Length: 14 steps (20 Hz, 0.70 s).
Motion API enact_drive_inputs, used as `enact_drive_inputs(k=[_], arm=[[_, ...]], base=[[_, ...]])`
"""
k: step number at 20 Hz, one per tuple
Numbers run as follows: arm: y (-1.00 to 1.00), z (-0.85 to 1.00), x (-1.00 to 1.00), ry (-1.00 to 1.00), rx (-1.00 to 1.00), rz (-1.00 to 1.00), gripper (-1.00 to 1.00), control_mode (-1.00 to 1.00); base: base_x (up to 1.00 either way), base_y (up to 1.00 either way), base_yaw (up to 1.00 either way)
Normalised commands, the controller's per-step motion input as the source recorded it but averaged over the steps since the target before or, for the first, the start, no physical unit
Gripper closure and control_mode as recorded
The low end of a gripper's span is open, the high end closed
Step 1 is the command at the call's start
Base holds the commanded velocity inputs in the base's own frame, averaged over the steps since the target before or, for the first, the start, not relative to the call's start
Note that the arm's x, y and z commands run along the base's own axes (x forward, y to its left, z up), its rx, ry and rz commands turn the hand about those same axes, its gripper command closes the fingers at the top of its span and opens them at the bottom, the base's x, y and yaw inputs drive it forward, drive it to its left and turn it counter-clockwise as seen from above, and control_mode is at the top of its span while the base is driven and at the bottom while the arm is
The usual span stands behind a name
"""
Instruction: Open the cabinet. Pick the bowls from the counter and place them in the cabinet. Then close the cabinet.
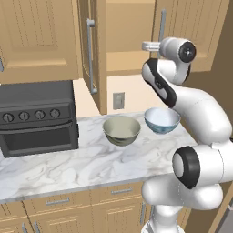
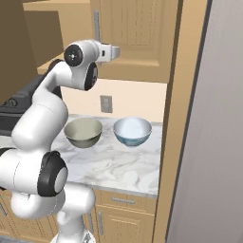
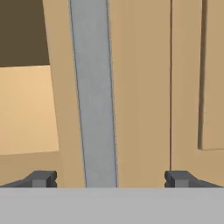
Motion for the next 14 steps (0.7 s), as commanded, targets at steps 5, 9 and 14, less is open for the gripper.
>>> enact_drive_inputs(k=[5,9,14], arm=[[0.00,-0.13,0.84,0.08,0.01,0.04,1.00,-1.00],[0.00,0.00,0.02,0.00,0.00,0.00,1.00,-1.00],[-0.10,0.00,-0.28,0.00,0.00,0.00,1.00,-1.00]], base=[[0.00,0.00,0.00],[0.00,0.00,0.00],[0.00,0.00,0.00]])
